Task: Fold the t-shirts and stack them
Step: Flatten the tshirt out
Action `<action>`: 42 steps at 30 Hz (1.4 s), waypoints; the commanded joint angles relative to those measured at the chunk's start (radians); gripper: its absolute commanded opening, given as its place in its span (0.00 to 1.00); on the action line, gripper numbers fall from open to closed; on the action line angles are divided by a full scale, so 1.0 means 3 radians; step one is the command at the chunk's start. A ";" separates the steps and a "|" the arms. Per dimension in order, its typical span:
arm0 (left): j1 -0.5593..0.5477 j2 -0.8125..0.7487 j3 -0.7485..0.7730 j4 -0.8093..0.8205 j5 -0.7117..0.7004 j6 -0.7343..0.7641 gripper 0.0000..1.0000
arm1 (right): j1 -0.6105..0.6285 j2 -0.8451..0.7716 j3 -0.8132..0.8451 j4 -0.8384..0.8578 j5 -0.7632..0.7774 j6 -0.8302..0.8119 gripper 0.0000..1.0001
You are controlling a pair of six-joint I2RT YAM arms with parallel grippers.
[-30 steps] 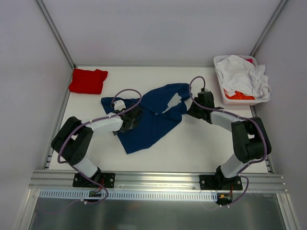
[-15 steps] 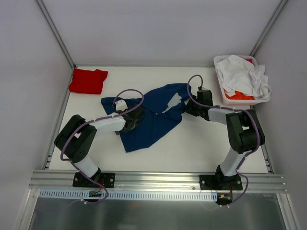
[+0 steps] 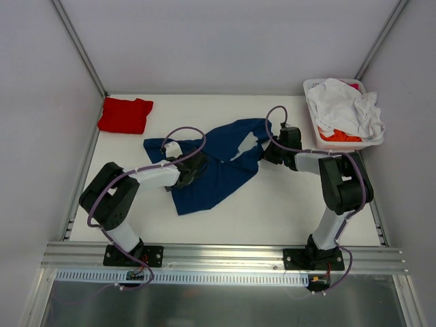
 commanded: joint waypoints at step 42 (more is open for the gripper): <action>-0.0064 0.0155 -0.0178 -0.0195 0.0032 0.0073 0.79 | -0.0291 -0.3845 -0.0386 -0.2358 0.1998 -0.0109 0.00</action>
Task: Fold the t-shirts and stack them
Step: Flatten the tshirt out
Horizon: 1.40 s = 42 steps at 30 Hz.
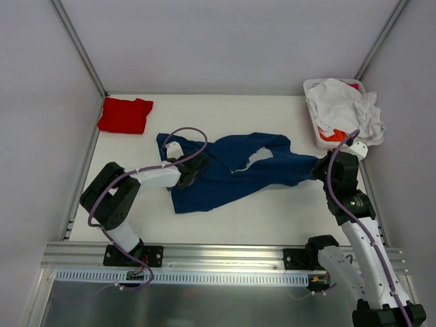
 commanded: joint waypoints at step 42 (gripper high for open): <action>-0.0080 -0.0072 -0.0154 -0.0255 0.0261 0.0251 0.84 | 0.1565 0.3078 0.1201 0.0576 0.0402 -0.0111 0.31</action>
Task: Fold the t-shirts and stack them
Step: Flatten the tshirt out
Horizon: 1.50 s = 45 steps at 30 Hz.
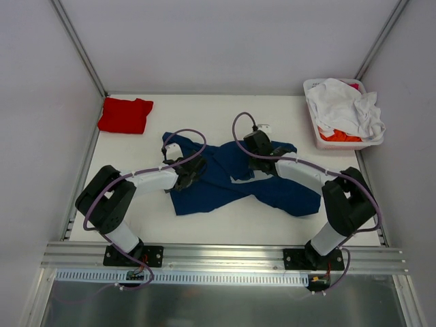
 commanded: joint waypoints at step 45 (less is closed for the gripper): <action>-0.0098 0.0093 -0.0069 -0.0253 0.0165 0.0003 0.84 | 0.0327 -0.0225 -0.1625 0.2754 -0.0650 0.2486 0.34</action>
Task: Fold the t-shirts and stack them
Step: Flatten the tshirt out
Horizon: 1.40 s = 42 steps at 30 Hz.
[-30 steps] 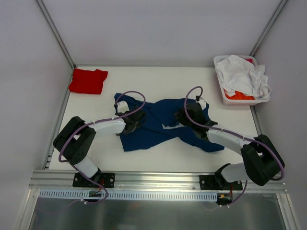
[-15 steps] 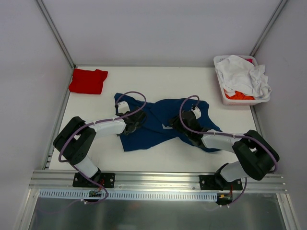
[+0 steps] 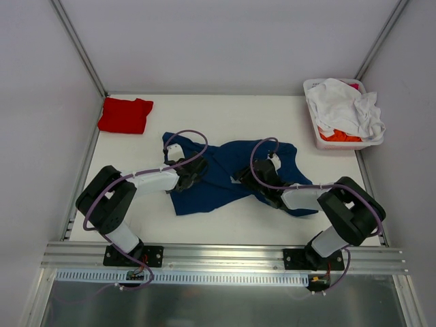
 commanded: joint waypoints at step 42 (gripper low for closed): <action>-0.0042 0.0011 -0.0139 -0.0248 0.0112 0.0046 0.85 | -0.0120 0.0474 0.0207 0.0423 -0.0171 -0.0158 0.03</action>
